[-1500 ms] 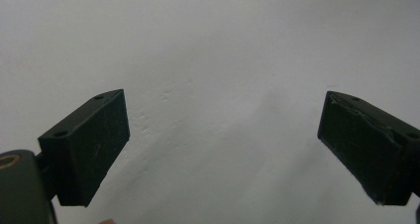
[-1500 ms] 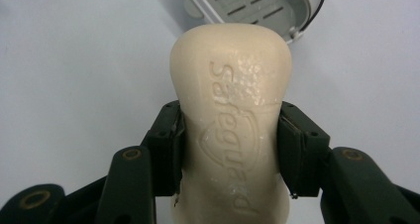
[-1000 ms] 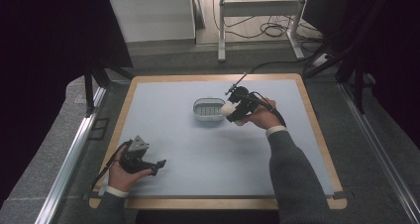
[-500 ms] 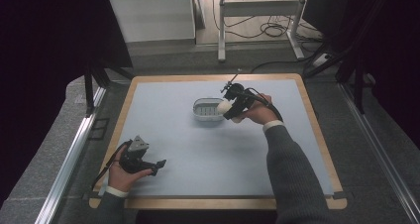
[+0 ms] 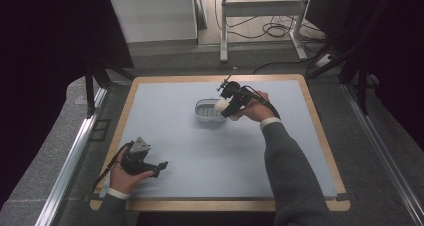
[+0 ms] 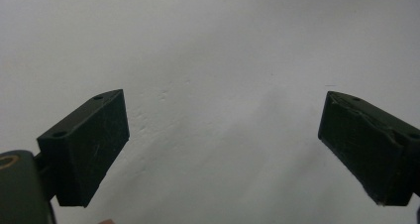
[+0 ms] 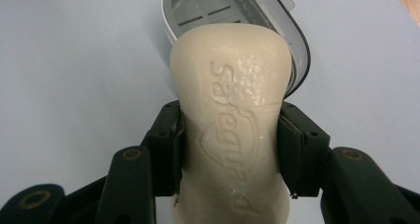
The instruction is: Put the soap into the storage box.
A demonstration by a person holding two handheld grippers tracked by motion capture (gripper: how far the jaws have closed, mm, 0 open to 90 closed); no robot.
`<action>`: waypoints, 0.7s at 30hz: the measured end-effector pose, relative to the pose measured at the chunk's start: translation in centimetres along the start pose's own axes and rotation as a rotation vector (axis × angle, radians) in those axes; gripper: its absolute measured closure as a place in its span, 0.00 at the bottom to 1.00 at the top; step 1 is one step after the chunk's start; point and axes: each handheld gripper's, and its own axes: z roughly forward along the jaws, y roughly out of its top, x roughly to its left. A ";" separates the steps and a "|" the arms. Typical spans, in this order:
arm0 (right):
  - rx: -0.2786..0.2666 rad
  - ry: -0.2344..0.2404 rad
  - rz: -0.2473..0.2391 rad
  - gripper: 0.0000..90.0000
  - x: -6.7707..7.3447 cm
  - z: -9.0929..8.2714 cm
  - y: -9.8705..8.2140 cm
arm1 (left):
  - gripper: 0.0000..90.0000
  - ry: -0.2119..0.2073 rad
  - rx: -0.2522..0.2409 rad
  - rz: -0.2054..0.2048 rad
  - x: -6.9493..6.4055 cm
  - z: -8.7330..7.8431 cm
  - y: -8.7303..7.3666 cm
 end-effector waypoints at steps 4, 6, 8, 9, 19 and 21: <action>0.000 0.002 -0.030 0.55 -0.2 0.5 0.8 | 0.07 -0.001 -0.001 -0.001 0.0 0.0 0.0; -0.005 0.007 -0.032 0.55 -0.3 0.7 0.9 | 0.07 -0.001 0.000 0.000 0.0 -0.1 0.0; 0.003 0.006 -0.036 0.55 -0.4 1.0 1.2 | 0.07 -0.001 0.000 0.000 0.0 -0.1 0.0; 0.006 0.003 -0.039 0.55 -0.6 1.2 1.3 | 0.07 -0.001 -0.001 -0.001 0.0 -0.1 0.0; 0.012 0.010 -0.048 0.55 -1.0 1.9 1.7 | 0.07 -0.001 -0.002 0.001 -0.1 -0.1 0.1; 0.005 0.010 -0.054 0.55 -1.1 2.1 1.8 | 0.07 -0.001 -0.003 0.009 -0.2 -0.1 0.2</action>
